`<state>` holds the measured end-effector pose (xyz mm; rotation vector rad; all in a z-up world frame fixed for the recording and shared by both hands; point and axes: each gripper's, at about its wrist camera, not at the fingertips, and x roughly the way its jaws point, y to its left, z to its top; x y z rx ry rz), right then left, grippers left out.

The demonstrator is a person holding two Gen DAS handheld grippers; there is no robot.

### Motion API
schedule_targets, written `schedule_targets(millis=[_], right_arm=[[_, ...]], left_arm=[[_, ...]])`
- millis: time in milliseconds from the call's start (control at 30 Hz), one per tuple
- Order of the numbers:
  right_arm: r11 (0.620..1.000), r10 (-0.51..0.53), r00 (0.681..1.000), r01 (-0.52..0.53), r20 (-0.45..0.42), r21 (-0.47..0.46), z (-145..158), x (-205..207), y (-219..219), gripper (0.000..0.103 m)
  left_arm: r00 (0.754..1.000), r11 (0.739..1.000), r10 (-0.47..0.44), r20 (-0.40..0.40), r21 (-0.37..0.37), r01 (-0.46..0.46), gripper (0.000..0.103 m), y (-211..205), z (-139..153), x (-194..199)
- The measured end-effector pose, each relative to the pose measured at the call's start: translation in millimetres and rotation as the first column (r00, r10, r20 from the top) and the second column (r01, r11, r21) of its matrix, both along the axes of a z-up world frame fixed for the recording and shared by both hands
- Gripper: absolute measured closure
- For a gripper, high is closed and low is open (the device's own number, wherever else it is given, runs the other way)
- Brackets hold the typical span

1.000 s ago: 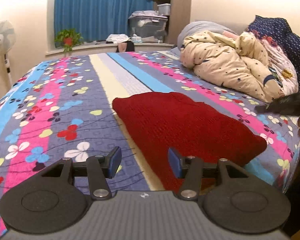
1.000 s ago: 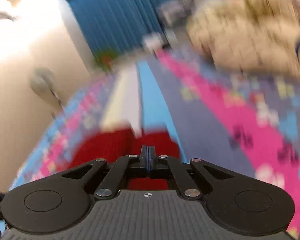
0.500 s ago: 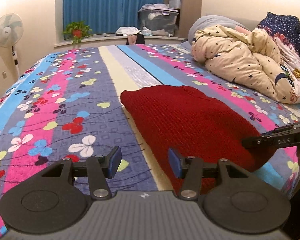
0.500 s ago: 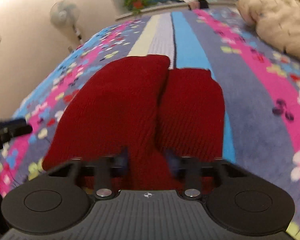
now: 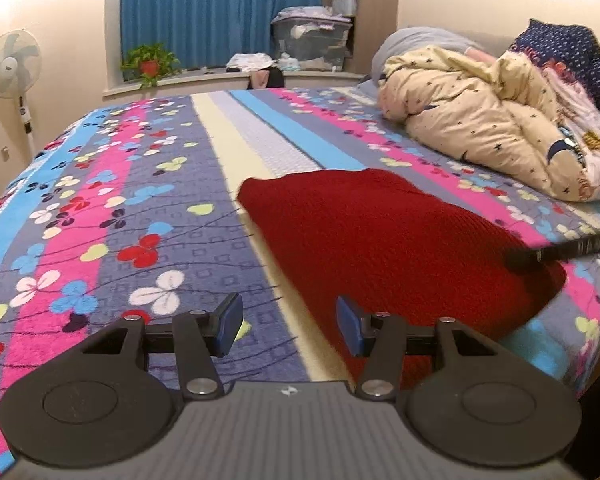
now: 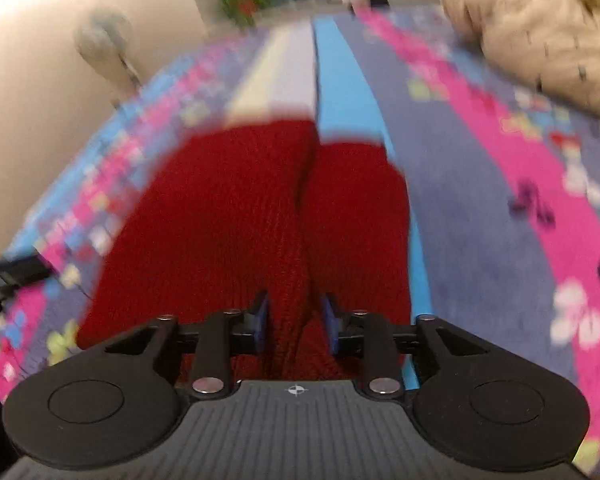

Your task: Fold small clothes

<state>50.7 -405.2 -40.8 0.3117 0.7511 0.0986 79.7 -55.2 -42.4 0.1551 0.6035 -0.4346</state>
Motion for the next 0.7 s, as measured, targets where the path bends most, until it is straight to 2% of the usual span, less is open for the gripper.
schedule_targets(millis=[33,100,200,233,267,300,333,400,600,700], right_arm=[[1.0,-0.021,0.999,0.02,0.046,0.022,6.7,-4.1,-3.1,0.065],[0.997,-0.055,0.995,0.05,0.085,0.053,9.0,-4.6,-9.0,0.064],[0.998,-0.05,0.997,0.047,0.059,0.049,5.7,3.8,-10.1,0.064],[0.999,-0.035,0.999,0.035,0.017,0.008,-1.3,7.8,-5.4,0.062],[0.998,-0.029,0.999,0.027,-0.037,-0.048,-11.3,10.4,0.0,0.056],[0.995,-0.03,0.995,0.021,-0.091,-0.097,-20.7,13.2,3.4,0.05],[0.993,-0.04,0.991,0.025,-0.124,-0.116,-26.3,15.5,4.1,0.045],[0.995,-0.051,0.99,0.039,-0.129,-0.093,-25.0,17.3,3.3,0.044],[0.996,-0.077,0.992,0.072,-0.098,-0.049,-19.4,10.2,0.4,0.043],[0.995,-0.103,0.992,0.103,-0.067,-0.01,-16.2,10.1,-5.5,0.04]], left_arm=[[1.0,1.0,-0.016,0.007,-0.014,0.016,0.045,-0.7,0.9,-1.6],[0.998,0.997,-0.054,0.02,-0.048,0.055,0.042,-2.5,2.4,-5.9],[0.994,0.991,-0.109,0.005,-0.083,0.109,0.042,-9.3,-1.7,-8.6],[0.993,0.99,-0.119,-0.012,-0.074,0.118,0.042,-13.1,-6.1,-7.9],[0.992,0.992,-0.122,-0.038,-0.05,0.12,0.042,-18.2,-12.5,-5.5],[0.99,0.993,-0.117,-0.074,0.002,0.118,0.042,-25.0,-22.5,-2.1],[0.989,0.991,-0.101,-0.109,0.071,0.109,0.041,-31.4,-34.8,1.5],[0.987,0.991,-0.084,-0.134,0.09,0.097,0.041,-33.1,-43.3,4.6],[0.986,0.999,-0.04,-0.16,-0.001,0.041,0.039,-14.0,-25.6,8.7],[0.986,0.998,0.007,-0.168,-0.056,-0.017,0.027,-6.0,-7.2,16.8]])
